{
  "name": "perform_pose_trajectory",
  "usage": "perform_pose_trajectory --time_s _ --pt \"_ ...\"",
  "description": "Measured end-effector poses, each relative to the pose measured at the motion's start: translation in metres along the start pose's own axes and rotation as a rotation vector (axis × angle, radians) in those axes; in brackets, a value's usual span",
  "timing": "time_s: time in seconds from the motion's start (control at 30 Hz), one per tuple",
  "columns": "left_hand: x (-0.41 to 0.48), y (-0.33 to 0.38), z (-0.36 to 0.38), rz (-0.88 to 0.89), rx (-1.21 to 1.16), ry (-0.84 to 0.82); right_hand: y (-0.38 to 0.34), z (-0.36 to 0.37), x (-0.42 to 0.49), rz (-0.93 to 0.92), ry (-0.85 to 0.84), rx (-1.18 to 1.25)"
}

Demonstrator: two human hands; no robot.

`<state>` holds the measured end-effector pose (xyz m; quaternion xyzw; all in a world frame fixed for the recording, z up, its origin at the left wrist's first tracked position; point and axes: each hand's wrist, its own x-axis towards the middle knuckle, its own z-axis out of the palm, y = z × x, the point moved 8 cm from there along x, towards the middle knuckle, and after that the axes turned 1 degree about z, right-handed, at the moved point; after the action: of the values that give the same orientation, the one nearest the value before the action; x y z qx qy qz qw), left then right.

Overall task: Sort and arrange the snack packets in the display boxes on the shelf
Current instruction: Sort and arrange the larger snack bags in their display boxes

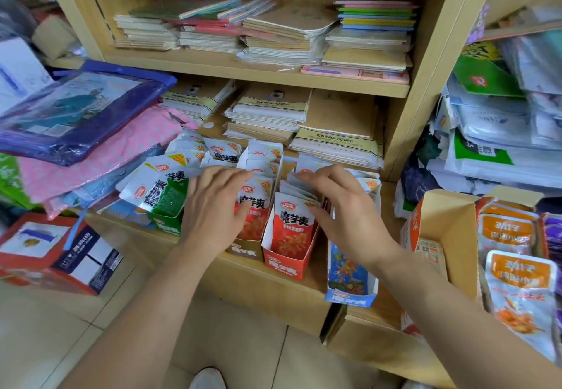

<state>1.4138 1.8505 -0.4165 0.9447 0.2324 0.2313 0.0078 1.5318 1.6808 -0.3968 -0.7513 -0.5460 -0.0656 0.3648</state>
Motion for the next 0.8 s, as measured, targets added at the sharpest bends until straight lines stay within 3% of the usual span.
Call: perform_pose_trajectory --time_s 0.13,0.3,0.47,0.67,0.8 --pt "-0.001 0.001 0.014 0.037 0.045 -0.079 -0.002 0.005 0.004 -0.039 0.038 -0.223" --pt "0.001 0.001 -0.006 0.037 -0.062 0.037 -0.009 0.014 0.004 -0.077 0.034 -0.39" --pt "-0.009 -0.004 -0.027 0.091 -0.242 0.039 -0.022 0.03 0.007 -0.163 -0.019 -0.243" --pt "-0.033 -0.009 -0.033 0.152 -0.38 -0.117 -0.02 0.041 0.016 -0.043 -0.005 -0.09" --pt "-0.042 -0.012 -0.041 0.131 -0.45 -0.137 -0.022 0.053 0.018 -0.014 -0.044 -0.08"
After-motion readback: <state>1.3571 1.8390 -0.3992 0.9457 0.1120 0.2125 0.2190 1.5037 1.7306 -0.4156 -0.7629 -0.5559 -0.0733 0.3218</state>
